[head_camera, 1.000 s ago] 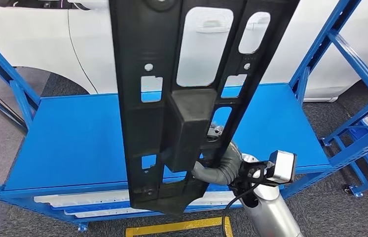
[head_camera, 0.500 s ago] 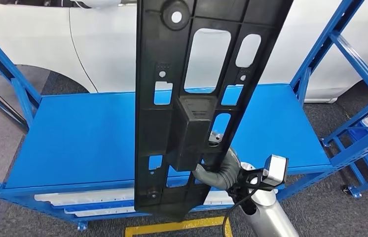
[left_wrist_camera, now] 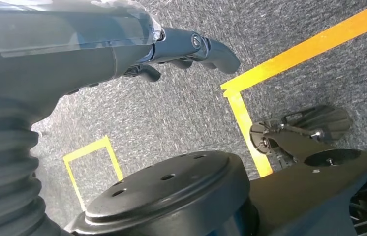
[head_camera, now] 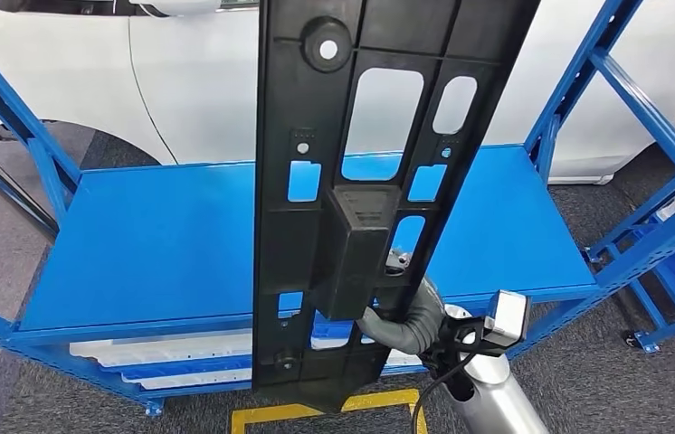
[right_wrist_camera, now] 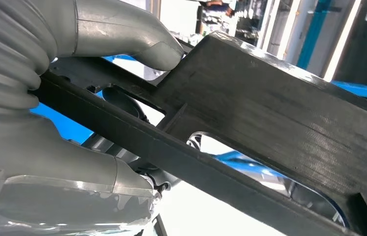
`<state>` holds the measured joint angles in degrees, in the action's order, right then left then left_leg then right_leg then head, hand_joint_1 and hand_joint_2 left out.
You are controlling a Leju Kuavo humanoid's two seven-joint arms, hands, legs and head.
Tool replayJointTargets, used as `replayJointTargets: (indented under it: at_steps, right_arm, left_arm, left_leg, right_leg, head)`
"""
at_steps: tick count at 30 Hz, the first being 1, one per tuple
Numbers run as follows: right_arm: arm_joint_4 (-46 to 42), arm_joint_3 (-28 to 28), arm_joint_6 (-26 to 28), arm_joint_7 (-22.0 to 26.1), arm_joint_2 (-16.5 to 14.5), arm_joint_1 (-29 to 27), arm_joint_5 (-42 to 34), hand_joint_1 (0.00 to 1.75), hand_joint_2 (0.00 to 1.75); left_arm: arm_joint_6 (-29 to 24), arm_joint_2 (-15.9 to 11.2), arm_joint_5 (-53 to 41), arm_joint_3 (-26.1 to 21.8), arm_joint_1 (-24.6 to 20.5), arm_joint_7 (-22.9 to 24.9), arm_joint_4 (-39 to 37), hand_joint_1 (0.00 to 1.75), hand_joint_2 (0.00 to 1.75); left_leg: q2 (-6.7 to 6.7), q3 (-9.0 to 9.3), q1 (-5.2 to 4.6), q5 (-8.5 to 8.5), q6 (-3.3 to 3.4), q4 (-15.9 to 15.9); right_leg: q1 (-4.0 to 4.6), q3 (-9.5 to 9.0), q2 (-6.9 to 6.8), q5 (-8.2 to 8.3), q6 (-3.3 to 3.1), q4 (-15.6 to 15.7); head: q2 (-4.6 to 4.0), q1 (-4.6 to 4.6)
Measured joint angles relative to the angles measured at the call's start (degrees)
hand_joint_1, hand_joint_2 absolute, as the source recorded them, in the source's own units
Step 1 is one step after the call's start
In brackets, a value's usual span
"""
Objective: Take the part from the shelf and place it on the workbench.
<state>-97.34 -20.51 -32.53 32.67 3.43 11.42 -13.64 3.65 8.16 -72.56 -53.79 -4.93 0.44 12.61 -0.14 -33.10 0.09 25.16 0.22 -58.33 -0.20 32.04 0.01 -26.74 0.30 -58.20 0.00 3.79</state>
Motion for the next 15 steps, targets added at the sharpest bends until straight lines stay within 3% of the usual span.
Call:
replayJointTargets:
  at_steps: [2, 4, 6, 7, 8, 9, 11, 12, 13, 15]
  right_arm:
    - [0.0, 0.0, 0.0, 0.0, 0.0, 0.1, 0.0, 1.71, 1.75]
    - [0.0, 0.1, -0.1, 0.0, 0.0, 0.2, 0.0, 1.71, 1.75]
    - [0.1, 0.1, -0.2, 0.0, 0.0, 0.2, 0.0, 1.71, 1.75]
    - [0.1, 0.1, -0.2, 0.0, 0.0, 0.2, 0.0, 1.71, 1.75]
    - [0.1, 0.1, -0.2, 0.2, 0.0, 0.2, 0.3, 1.71, 1.75]
    - [0.0, 0.1, -0.1, 0.6, 0.0, 0.3, 0.9, 1.71, 1.75]
    - [-1.1, 0.1, 0.4, 0.5, 0.1, 1.2, 1.8, 1.71, 1.75]
    - [-1.9, 0.1, 0.7, -0.1, 0.1, 1.8, 1.8, 1.71, 1.75]
    - [-2.8, 0.1, 0.9, -1.0, 0.1, 2.5, 1.4, 1.71, 1.75]
    - [-4.1, 0.1, 1.1, -2.4, 0.1, 3.4, 0.7, 1.71, 1.75]
  left_arm:
    - [0.0, -0.1, -0.1, 0.0, 0.0, 0.0, 0.0, 0.00, 1.75]
    - [0.0, -0.1, -0.1, -0.1, -0.2, 0.0, 0.0, 0.00, 1.75]
    - [0.1, -0.1, -0.1, -0.1, -0.4, 0.0, 0.0, 0.00, 1.75]
    - [0.1, -0.1, -0.1, -0.1, -0.5, -0.1, 0.0, 0.00, 1.75]
    - [-0.1, -0.1, -0.1, -0.2, -0.5, -0.4, 0.0, 0.00, 1.75]
    - [-0.4, -0.1, -0.2, -0.2, -0.4, -1.3, 0.0, 0.00, 1.75]
    - [-1.3, -0.2, -0.1, -0.2, -0.3, -4.2, 0.0, 0.00, 1.75]
    - [-1.6, -0.2, -0.1, -0.2, -0.4, -5.5, 0.0, 0.00, 1.75]
    - [-1.7, -0.2, -0.1, -0.2, -0.5, -6.2, 0.0, 0.00, 1.75]
    - [-1.8, -0.2, 0.0, -0.2, -0.7, -6.4, 0.0, 0.00, 1.75]
  left_leg:
    - [-0.04, -0.42, -0.05, 0.97, -0.58, -0.7]
    - [-0.05, -1.90, 0.02, 5.02, -1.02, -5.4]
    - [-0.04, -3.29, 0.02, 9.59, -1.39, -12.6]
    - [-0.04, -3.05, 0.00, 10.61, -1.48, -14.6]
    - [-0.04, -1.85, 0.01, 10.58, -1.49, -14.5]
    - [-0.03, 0.38, 0.04, 9.48, -1.43, -11.9]
    - [-0.04, 5.44, 0.09, 7.03, -1.16, -3.7]
    - [-0.08, 6.92, 0.02, 6.34, -0.92, -0.5]
    - [-0.15, 7.36, -0.05, 6.15, -0.64, 1.1]
    - [-0.26, 6.61, -0.15, 5.76, 0.06, 1.2]
  right_leg:
    - [-0.36, 0.33, -0.22, 0.82, -0.69, 0.6]
    - [-0.57, 1.00, -0.52, 1.69, -1.22, 1.0]
    - [-0.47, 1.97, -0.67, 2.40, -1.38, 0.9]
    - [-0.42, 2.46, -0.71, 2.76, -1.36, 0.9]
    - [-0.38, 2.96, -0.70, 3.10, -1.30, 0.7]
    - [-0.37, 3.45, -0.67, 3.43, -1.20, 0.6]
    - [-0.30, 4.46, -0.56, 4.06, -0.78, 0.1]
    - [-0.22, 4.98, -0.54, 4.43, -0.47, -0.2]
    - [-0.14, 5.43, -0.56, 4.84, -0.14, -0.4]
    - [0.00, 5.94, -0.64, 5.78, 0.51, -0.3]
  head:
    - [0.00, 0.01]
    - [0.00, 0.01]
    - [0.00, 0.02]
    - [0.00, 0.02]
    - [0.00, 0.02]
    - [0.00, 0.02]
    - [0.00, 0.02]
    - [0.00, 0.02]
    - [0.00, 0.01]
    - [0.00, 0.01]
